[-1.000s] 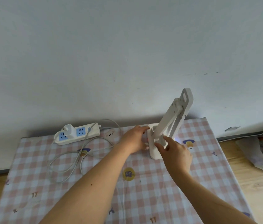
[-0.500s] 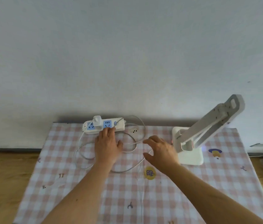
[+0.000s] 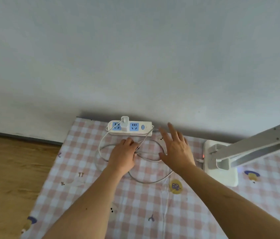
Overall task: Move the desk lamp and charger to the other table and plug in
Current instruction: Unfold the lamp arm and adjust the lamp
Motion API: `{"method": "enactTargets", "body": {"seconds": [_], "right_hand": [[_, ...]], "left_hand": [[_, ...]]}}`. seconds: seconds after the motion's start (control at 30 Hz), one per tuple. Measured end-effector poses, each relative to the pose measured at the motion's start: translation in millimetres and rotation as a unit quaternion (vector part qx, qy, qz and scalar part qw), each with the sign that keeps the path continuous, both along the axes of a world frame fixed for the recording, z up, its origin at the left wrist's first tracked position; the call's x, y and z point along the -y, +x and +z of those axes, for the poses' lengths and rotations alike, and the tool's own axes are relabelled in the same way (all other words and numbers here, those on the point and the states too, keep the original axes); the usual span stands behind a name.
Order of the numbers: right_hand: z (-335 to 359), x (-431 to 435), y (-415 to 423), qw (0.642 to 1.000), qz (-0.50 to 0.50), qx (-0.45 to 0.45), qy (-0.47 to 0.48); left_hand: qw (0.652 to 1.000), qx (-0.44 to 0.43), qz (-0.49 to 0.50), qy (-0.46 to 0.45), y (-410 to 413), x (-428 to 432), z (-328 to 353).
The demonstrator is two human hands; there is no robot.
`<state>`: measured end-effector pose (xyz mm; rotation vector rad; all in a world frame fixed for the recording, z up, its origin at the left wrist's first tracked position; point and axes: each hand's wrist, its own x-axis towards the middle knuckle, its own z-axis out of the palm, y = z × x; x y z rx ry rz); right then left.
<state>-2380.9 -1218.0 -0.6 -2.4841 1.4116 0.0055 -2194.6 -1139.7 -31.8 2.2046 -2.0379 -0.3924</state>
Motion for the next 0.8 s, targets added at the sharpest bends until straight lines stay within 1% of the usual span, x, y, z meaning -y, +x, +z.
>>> {"method": "enactTargets", "body": {"seconds": [0.1, 0.23, 0.3, 0.37, 0.47, 0.57, 0.7, 0.8], "right_hand": [[-2, 8, 4, 0.998, -0.009, -0.051, 0.045], [-10, 6, 6, 0.987, 0.041, -0.134, 0.084], [-13, 1, 9, 0.983, 0.062, -0.155, 0.075], [-13, -2, 13, 0.984, 0.082, -0.152, 0.030], [-10, -1, 19, 0.982, 0.121, -0.147, -0.017], [-7, 4, 24, 0.981, 0.129, -0.146, -0.009], [-6, 9, 29, 0.986, 0.102, -0.135, 0.011], [-10, 11, 31, 0.989, 0.080, -0.126, 0.010]], "left_hand": [[1.000, -0.004, -0.018, 0.015, 7, 5, 3], [0.999, 0.005, -0.050, 0.014, 12, 12, 2], [0.998, -0.003, -0.062, 0.019, 15, 15, 2], [0.998, -0.002, -0.062, 0.024, 17, 17, 3], [1.000, 0.001, -0.026, 0.017, 21, 15, 2], [1.000, 0.024, -0.013, -0.004, 26, 14, 2], [0.997, 0.069, -0.008, -0.021, 31, 17, 2], [0.997, 0.073, 0.007, -0.036, 30, 18, 3]]}}
